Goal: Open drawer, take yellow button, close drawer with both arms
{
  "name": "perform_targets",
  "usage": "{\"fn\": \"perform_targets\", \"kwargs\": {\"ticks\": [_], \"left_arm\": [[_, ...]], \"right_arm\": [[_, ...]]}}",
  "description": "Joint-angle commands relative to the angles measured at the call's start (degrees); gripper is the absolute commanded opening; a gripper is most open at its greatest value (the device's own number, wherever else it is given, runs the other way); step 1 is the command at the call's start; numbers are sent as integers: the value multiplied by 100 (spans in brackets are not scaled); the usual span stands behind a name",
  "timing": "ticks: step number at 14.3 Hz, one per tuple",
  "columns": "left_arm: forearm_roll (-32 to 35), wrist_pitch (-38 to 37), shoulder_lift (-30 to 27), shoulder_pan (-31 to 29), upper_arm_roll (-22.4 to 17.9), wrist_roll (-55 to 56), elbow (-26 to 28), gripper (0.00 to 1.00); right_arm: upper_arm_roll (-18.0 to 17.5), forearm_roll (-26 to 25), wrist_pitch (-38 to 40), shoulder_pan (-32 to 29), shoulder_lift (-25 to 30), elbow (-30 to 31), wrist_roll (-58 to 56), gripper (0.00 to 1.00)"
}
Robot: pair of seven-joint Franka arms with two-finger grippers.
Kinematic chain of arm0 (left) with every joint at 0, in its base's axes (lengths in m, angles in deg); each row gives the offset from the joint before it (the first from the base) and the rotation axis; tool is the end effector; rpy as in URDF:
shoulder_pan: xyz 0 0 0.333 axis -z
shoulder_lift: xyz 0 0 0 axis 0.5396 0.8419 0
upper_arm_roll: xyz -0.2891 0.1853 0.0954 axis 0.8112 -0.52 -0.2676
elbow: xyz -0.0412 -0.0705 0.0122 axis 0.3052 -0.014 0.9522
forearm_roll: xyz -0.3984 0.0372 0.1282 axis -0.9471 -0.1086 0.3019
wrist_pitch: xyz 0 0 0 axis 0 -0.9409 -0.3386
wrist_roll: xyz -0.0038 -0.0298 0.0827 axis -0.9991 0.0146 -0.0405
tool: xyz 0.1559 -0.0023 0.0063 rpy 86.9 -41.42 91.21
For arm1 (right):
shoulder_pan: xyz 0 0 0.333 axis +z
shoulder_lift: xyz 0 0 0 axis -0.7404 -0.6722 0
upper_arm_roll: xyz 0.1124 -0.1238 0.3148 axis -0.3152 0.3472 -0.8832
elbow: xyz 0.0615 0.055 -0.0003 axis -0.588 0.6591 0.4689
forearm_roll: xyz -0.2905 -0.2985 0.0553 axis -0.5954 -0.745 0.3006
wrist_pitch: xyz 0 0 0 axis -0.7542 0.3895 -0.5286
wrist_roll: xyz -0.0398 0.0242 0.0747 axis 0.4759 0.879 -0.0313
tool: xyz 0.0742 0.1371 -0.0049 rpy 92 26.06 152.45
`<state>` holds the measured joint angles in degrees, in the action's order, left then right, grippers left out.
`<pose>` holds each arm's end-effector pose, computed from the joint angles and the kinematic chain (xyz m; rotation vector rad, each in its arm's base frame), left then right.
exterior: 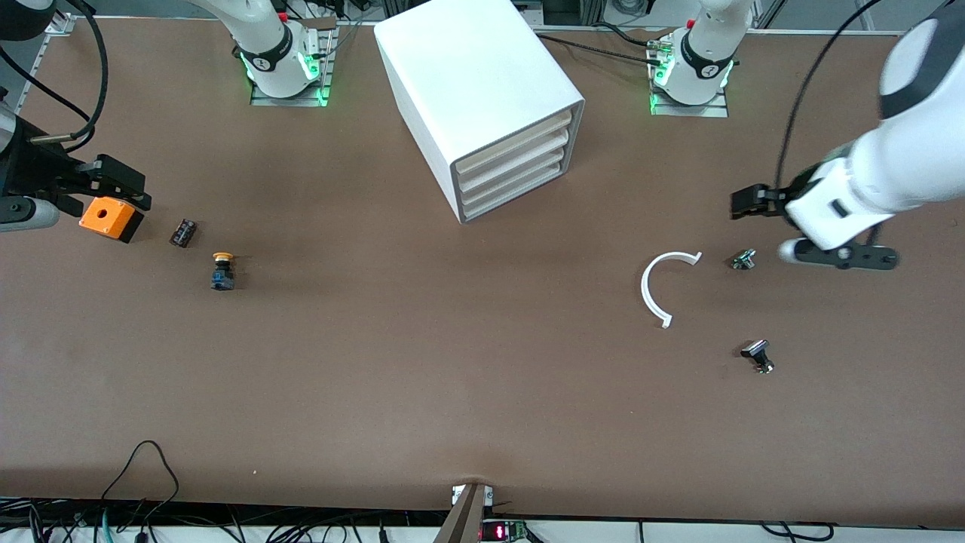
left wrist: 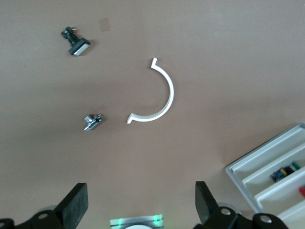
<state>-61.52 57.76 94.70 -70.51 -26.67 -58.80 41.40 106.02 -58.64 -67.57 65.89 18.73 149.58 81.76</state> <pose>0.6259 -0.0670 0.5528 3.0620 -0.1661 -0.3500 0.6272 0.0456 0.6094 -3.1063 -0.1202 0.0516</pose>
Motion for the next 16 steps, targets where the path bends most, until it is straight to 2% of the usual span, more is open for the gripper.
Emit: {"fn": "perform_targets", "kwargs": {"ticks": [1, 2, 3, 4, 5, 7, 9, 10, 13, 16], "left_arm": [[53, -160, -446, 57, -414, -1030, -93, 99], [-35, -108, -675, 563, -1123, -1278, -49, 99], [-218, -64, -878, 1473, -2261, -1419, 30, 99], [-603, 59, -1062, 2152, -3194, -1482, 187, 99], [-911, 225, -1238, 2533, -3752, -1569, 485, 99], [-1037, 839, -1756, 2974, -4309, -1579, 1344, 99], [-1029, 1525, -2310, 3684, -5029, -1570, 2057, 99], [-1020, 1702, -2373, 3862, -5206, -1475, 2122, 99], [-976, 1739, -2461, 3890, -5287, -1299, 2122, 99], [-958, 1677, -2340, 3873, -5234, -1263, 1939, 99]], "right_arm": [[-1580, -479, 156, -1273, 175, -93, 458, 100], [-1916, -507, 164, -1607, 219, -58, 616, 100], [-2311, -525, 191, -1967, 229, -58, 722, 100], [-2593, -542, 199, -2188, 255, -49, 723, 100], [-2604, -551, 191, -2199, 333, -14, 723, 100], [-2587, -508, 147, -2199, 561, 222, 723, 100], [-2499, -481, -133, -2199, 782, 608, 705, 100], [-2490, -481, -195, -2199, 852, 749, 705, 100], [-2341, -481, -836, -2190, 1002, 1373, 600, 100], [-2358, -507, -628, -2190, 1063, 1402, 600, 100]]}}
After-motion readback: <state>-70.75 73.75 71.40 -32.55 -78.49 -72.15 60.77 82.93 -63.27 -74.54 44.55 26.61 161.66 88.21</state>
